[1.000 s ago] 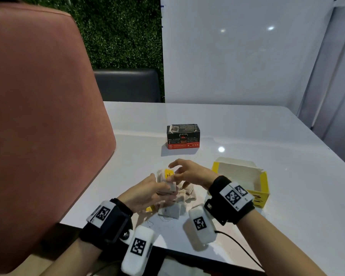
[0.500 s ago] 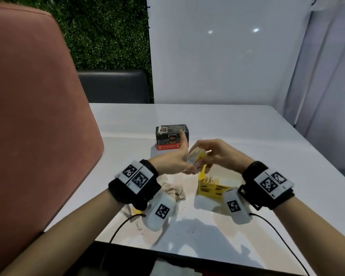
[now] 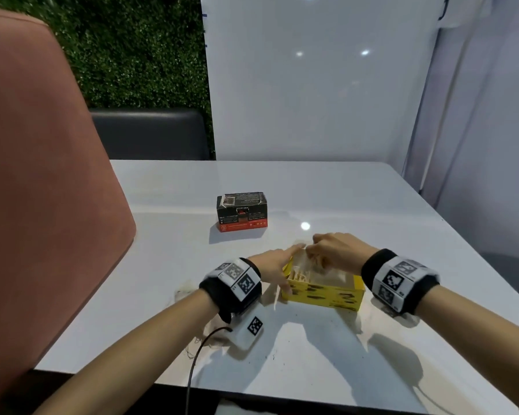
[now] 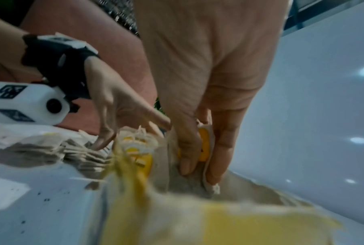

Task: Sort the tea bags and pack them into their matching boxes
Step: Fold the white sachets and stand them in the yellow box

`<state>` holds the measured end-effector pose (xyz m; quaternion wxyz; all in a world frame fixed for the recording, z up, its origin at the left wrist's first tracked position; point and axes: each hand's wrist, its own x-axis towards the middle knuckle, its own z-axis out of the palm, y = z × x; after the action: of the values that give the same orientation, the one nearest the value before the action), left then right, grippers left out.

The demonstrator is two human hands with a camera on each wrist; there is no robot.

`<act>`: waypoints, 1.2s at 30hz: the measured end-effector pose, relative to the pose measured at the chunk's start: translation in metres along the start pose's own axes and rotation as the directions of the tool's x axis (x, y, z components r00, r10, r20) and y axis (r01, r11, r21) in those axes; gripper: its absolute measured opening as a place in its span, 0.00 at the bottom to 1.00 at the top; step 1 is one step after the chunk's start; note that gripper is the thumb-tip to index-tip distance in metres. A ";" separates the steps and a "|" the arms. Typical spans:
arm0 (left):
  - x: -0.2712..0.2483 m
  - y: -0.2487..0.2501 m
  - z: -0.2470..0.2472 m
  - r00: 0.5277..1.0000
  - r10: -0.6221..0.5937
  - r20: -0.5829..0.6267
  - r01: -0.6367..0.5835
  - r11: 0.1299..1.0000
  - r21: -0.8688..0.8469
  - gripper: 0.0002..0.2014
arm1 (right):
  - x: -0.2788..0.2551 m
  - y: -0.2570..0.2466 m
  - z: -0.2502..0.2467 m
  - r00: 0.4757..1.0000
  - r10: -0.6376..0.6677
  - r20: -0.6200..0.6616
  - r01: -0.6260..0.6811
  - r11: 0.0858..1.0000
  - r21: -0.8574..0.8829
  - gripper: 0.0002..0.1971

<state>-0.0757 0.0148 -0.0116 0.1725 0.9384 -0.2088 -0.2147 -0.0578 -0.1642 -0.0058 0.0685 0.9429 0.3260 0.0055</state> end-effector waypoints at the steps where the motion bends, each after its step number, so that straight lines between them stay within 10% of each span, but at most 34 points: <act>1: 0.001 0.000 0.001 1.000 0.007 -0.014 -0.007 1.000 0.008 0.50 | 0.005 -0.003 0.004 1.000 -0.023 -0.006 0.023 1.000 -0.009 0.15; 6: 0.004 -0.006 0.002 0.998 -0.035 -0.055 0.033 0.998 -0.045 0.33 | 0.018 -0.017 0.008 0.997 -0.073 0.011 0.074 0.996 -0.058 0.13; 14: 0.004 -0.014 0.005 0.997 -0.040 -0.073 0.034 0.996 -0.077 0.35 | 0.023 -0.027 0.020 0.993 -0.119 -0.007 0.119 0.988 0.095 0.25; 20: -0.001 -0.019 0.005 0.998 -0.032 -0.056 0.023 0.989 -0.148 0.34 | 0.007 -0.018 0.012 0.954 0.201 -0.222 -0.136 0.952 0.276 0.13; 26: -0.001 -0.021 0.002 0.999 -0.032 -0.018 0.027 0.973 -0.229 0.32 | 0.007 -0.020 0.012 0.891 0.380 0.248 -0.448 0.658 0.605 0.06; 36: -0.011 -0.024 -0.003 0.998 0.035 0.055 -0.015 0.944 -0.330 0.34 | 0.020 -0.037 0.007 0.914 0.338 0.225 -0.406 0.723 0.559 0.09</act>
<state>-0.0754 0.0410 -0.0156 0.3234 0.8866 -0.1871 -0.2725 -0.0643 -0.1237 -0.0187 -0.2158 0.9608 0.1109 -0.1339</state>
